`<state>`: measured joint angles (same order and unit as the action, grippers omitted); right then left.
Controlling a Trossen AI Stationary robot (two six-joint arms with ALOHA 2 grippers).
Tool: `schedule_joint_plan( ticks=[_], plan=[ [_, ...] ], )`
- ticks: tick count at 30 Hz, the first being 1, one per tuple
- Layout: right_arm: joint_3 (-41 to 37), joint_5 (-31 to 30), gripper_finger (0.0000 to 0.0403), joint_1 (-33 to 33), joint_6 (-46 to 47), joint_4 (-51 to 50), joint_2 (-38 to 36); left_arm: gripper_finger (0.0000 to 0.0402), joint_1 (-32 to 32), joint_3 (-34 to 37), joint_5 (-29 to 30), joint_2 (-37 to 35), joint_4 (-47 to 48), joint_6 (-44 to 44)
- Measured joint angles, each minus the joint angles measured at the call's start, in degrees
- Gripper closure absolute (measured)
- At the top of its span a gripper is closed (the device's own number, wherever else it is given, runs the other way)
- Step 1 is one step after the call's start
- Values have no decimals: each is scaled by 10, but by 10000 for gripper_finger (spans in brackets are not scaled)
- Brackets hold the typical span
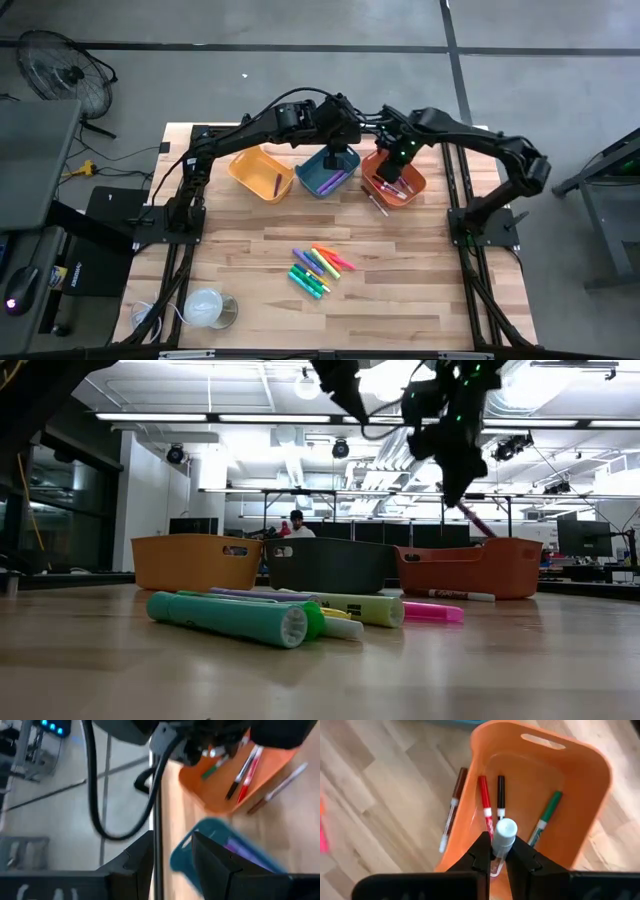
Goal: Pick & Place Markers
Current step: Put the purple marker pen into the orange bin
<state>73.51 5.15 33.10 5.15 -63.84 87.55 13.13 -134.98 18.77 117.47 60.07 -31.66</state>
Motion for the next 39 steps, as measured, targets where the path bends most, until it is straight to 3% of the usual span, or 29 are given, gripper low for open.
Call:
schedule_joint_plan(
  ticks=[7, 16, 24, 29, 36, 39],
  plan=[
    [-14, 12, 377, 37, -11, 10, 52, 276, 4, -1, 5, -13, 75, 12],
    [-14, 6, 377, 41, -26, 11, 85, 276, 60, 3, -133, -76, 183, 105],
    [-14, -2, 377, 41, -32, 11, 104, 276, 65, 25, -255, -163, 156, 124],
    [-14, -3, 377, 41, -37, 11, 111, 276, 48, 151, -283, -243, 90, 142],
    [-14, -4, 356, 42, -43, 11, 111, 276, 49, 491, -300, -411, -155, 251],
    [-14, -1, 353, 42, -51, 8, 111, 276, 48, 599, -297, -474, -272, 305]
  ],
)
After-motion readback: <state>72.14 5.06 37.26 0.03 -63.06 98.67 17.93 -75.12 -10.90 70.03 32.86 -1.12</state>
